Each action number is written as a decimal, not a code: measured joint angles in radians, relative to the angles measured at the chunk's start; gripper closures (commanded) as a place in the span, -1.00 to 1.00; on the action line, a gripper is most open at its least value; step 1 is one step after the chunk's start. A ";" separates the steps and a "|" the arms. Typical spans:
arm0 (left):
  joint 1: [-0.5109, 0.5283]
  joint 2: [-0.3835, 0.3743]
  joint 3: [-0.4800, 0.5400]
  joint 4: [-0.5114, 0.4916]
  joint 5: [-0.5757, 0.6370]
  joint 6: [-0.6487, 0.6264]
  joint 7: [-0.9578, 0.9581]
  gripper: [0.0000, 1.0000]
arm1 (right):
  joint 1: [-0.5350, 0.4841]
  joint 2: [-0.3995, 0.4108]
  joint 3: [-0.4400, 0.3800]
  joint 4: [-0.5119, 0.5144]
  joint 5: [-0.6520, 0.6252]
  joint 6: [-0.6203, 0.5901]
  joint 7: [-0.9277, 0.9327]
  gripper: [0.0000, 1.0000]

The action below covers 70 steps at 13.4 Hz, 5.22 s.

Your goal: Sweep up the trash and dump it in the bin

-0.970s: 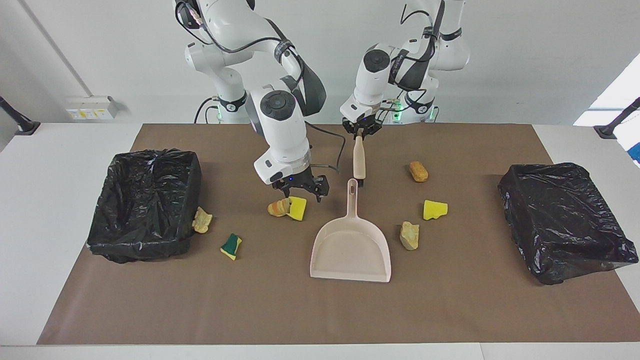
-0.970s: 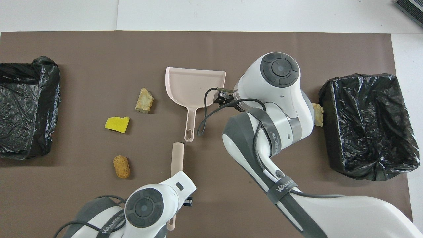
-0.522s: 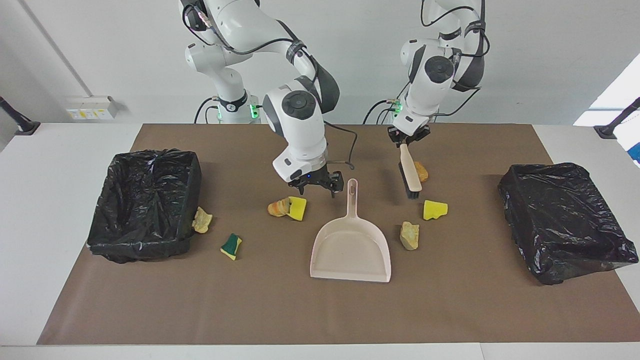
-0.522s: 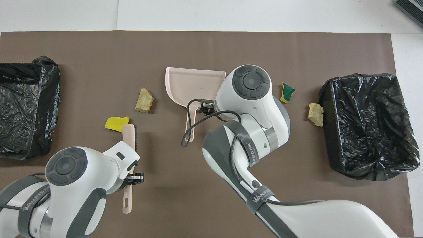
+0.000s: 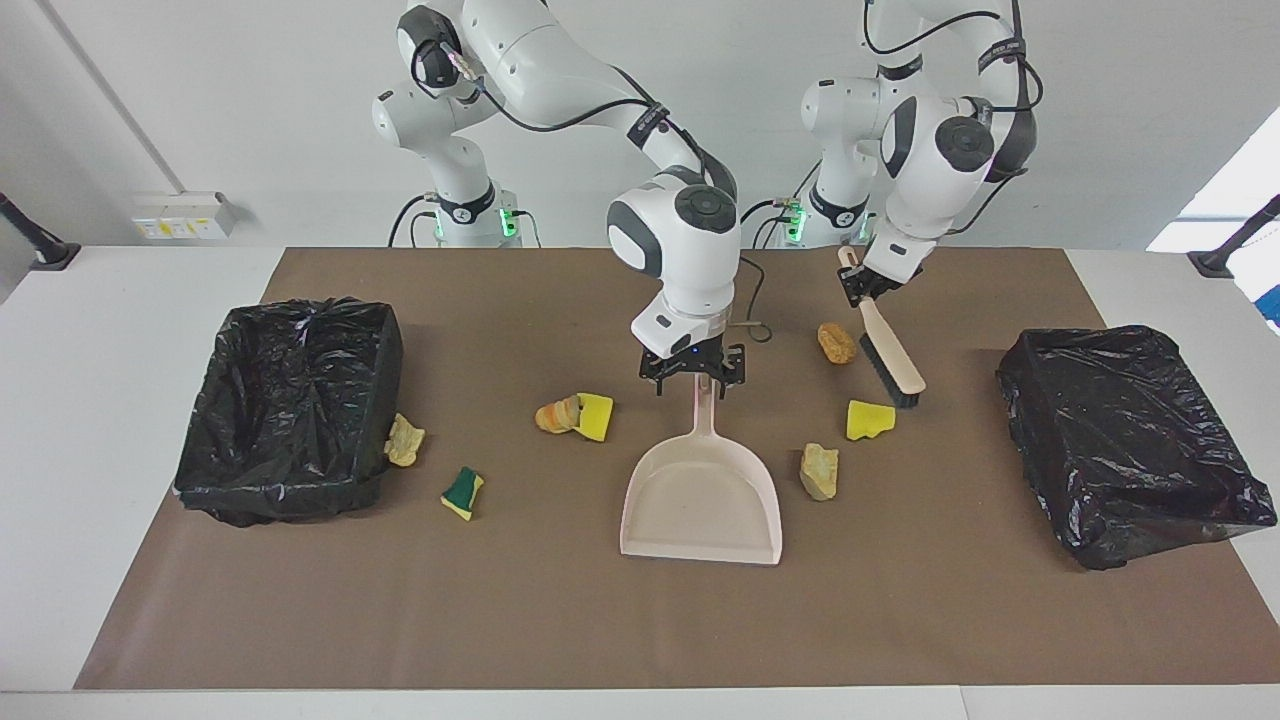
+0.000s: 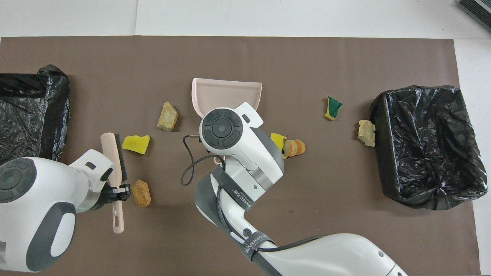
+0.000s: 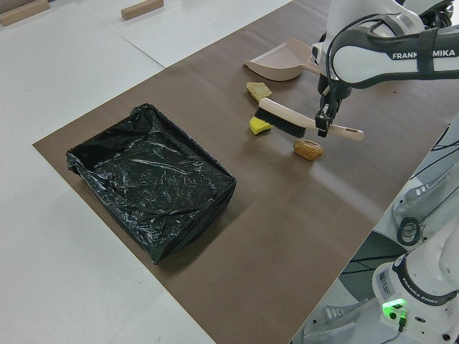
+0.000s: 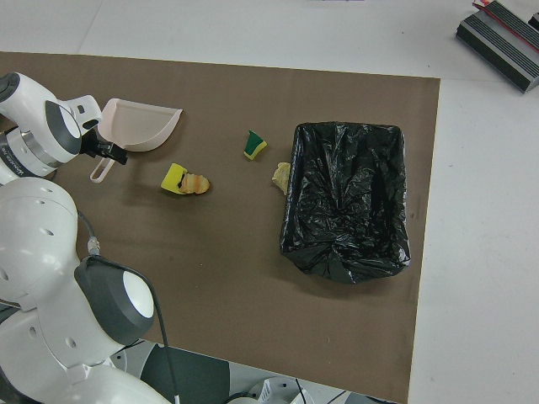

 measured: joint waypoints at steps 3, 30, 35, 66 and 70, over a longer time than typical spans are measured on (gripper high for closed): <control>0.002 0.078 0.099 0.074 0.011 0.017 0.101 1.00 | 0.028 0.013 0.000 0.000 -0.041 0.014 0.001 -0.59; -0.104 0.683 0.144 0.721 0.177 0.140 1.412 1.00 | -0.050 -0.073 -0.007 -0.001 -0.009 -0.043 -0.445 1.00; -0.105 0.704 0.126 0.730 0.257 0.144 1.597 1.00 | -0.098 -0.113 -0.007 -0.009 0.044 -0.176 -0.845 1.00; -0.078 0.321 0.122 0.248 0.300 -0.092 0.278 1.00 | -0.152 -0.176 -0.003 -0.217 0.044 -0.066 -1.862 1.00; -0.108 0.331 0.052 0.247 0.221 -0.091 0.206 1.00 | -0.152 -0.176 -0.003 -0.218 0.043 -0.065 -1.862 1.00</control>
